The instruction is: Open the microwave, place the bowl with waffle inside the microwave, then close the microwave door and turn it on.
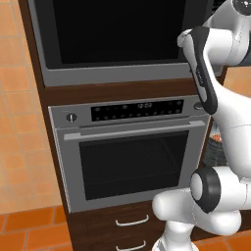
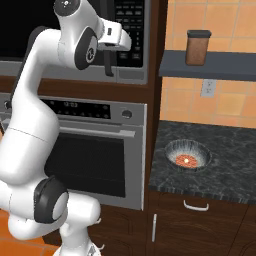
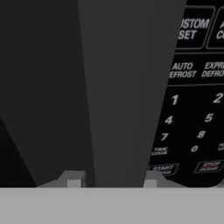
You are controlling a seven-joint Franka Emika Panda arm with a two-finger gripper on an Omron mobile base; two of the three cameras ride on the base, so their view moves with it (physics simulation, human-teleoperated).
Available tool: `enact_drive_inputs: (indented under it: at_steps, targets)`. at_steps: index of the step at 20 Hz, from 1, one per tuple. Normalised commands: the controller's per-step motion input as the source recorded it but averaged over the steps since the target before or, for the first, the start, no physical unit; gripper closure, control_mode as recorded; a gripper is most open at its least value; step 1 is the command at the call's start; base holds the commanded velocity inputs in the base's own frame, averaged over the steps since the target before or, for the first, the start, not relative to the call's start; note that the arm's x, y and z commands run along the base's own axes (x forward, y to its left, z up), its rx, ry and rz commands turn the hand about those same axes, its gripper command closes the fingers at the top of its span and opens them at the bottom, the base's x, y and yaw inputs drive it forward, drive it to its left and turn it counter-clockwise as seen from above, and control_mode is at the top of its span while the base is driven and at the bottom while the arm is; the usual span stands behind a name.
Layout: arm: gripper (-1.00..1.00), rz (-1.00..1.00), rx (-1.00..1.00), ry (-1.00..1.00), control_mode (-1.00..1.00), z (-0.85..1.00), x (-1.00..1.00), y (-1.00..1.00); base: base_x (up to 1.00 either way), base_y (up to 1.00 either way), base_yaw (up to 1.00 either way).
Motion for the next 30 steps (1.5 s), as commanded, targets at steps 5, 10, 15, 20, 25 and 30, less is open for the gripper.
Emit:
enact_drive_inputs:
  at_steps: [5,10,15,20,25,30]
  targets:
    - [1.00,0.00,0.00,0.00,-1.00,0.00,0.01,0.04,0.00,0.00,0.00]
    - [1.00,0.01,0.00,-0.01,-1.00,0.02,-0.14,0.20,0.00,0.00,0.00]
    - [1.00,0.10,0.00,-0.10,-1.00,0.05,-0.70,0.38,0.00,0.00,0.00]
    - [1.00,0.21,0.00,-0.14,-1.00,0.00,-0.98,0.63,0.00,0.00,0.00]
    - [1.00,0.26,-0.02,-0.13,-1.00,0.00,-1.00,0.93,0.00,0.00,0.00]
    - [1.00,0.24,-0.06,-0.06,-1.00,0.00,-1.00,1.00,0.00,0.00,0.00]
